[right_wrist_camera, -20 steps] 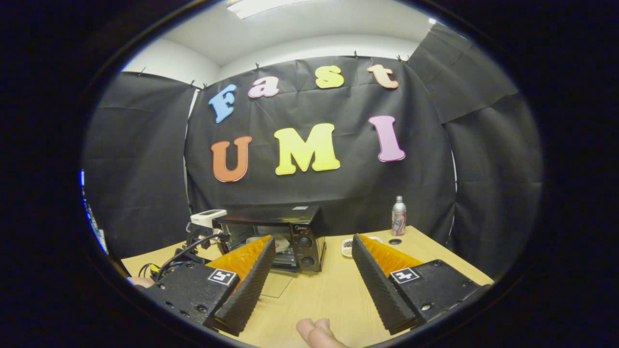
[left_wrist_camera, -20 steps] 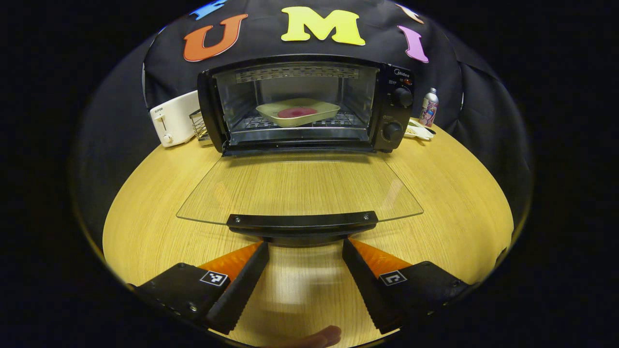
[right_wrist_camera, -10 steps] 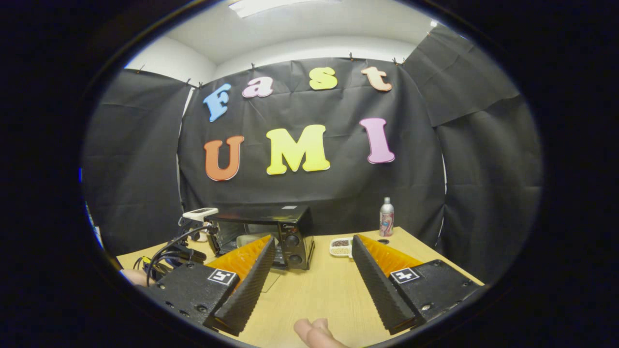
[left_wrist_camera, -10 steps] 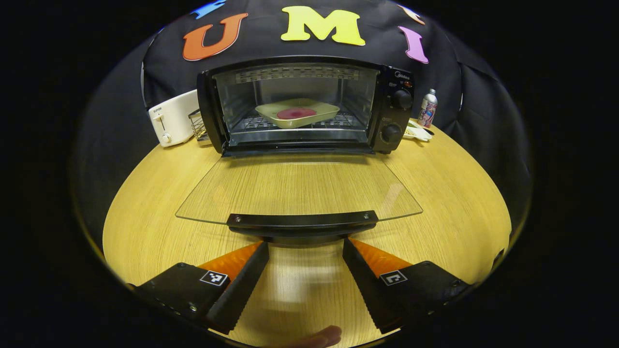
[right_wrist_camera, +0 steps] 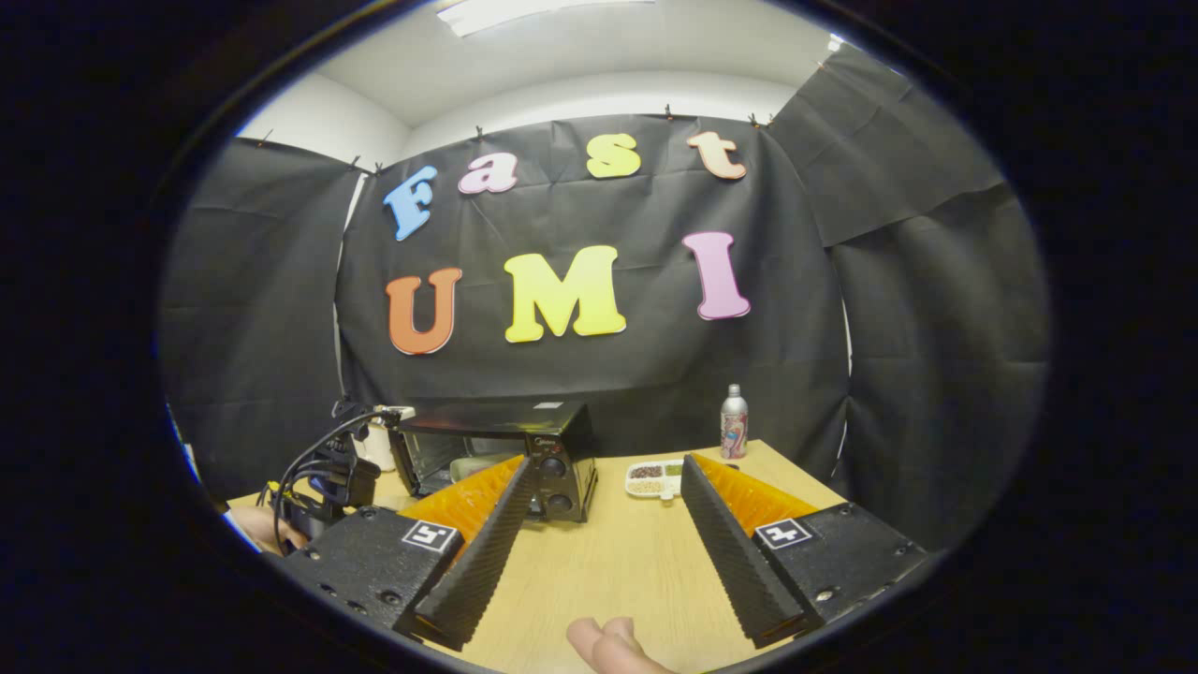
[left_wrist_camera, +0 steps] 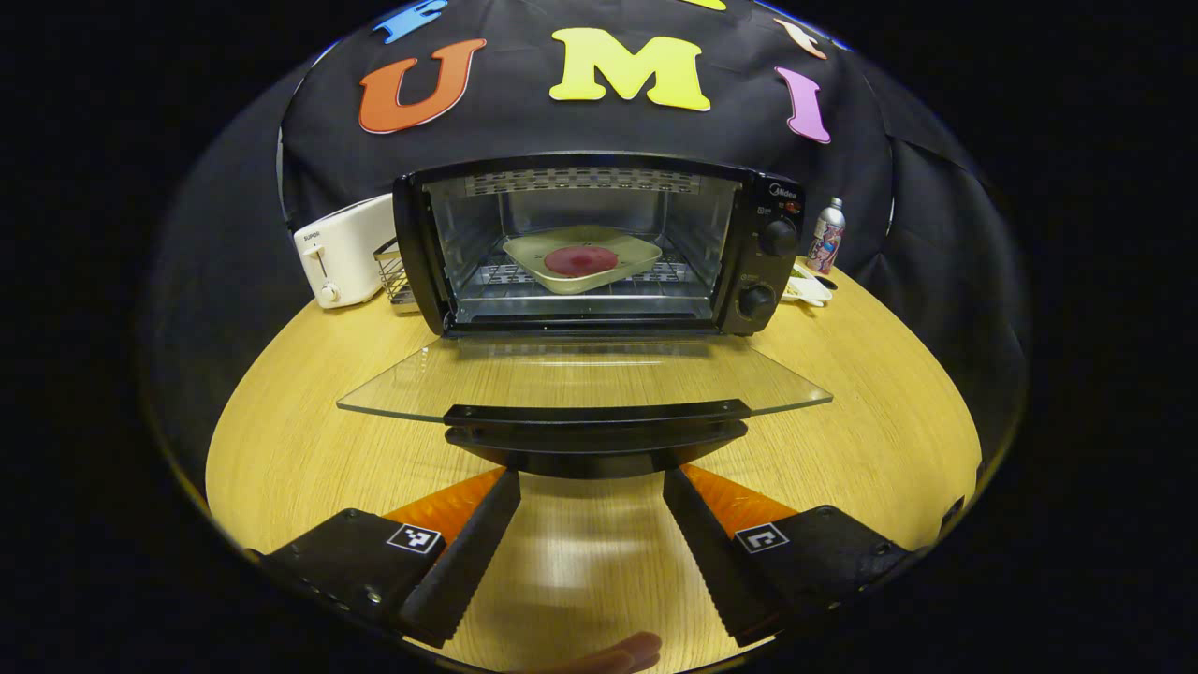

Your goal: Open the electric oven with the left hand, put the food in, and close the electric oven.

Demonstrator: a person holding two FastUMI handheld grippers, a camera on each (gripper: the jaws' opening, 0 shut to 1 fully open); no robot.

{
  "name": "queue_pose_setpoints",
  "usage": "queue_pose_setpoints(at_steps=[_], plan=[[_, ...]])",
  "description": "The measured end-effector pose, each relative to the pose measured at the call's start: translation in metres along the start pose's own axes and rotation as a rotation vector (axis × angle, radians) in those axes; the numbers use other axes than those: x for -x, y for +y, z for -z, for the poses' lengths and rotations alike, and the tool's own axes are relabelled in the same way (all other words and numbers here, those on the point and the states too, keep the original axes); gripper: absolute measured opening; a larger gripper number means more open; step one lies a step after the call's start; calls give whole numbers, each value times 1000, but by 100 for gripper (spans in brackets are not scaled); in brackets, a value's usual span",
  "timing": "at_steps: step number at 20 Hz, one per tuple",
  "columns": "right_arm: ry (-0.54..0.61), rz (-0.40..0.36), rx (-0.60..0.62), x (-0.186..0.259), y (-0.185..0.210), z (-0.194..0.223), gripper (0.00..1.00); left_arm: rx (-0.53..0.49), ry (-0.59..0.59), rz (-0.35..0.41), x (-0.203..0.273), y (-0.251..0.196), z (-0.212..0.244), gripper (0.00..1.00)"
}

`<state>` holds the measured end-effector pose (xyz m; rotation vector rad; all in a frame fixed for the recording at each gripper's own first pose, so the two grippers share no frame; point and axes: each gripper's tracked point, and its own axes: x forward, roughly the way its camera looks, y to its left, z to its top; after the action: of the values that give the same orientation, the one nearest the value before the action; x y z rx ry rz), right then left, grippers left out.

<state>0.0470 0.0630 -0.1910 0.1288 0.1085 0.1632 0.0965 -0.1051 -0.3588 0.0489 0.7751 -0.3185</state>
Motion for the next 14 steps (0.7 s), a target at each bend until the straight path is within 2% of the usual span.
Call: queue_pose_setpoints(at_steps=[8,12,14], plan=[[-25,27,1,14,-15,-17,95,-4,-115,5,-9,8,-75,98],[-44,35,16,25,-21,-30,95,11,-186,-52,-27,29,-112,98],[-51,38,17,29,-23,-33,95,26,-269,-117,-17,43,-129,98]])
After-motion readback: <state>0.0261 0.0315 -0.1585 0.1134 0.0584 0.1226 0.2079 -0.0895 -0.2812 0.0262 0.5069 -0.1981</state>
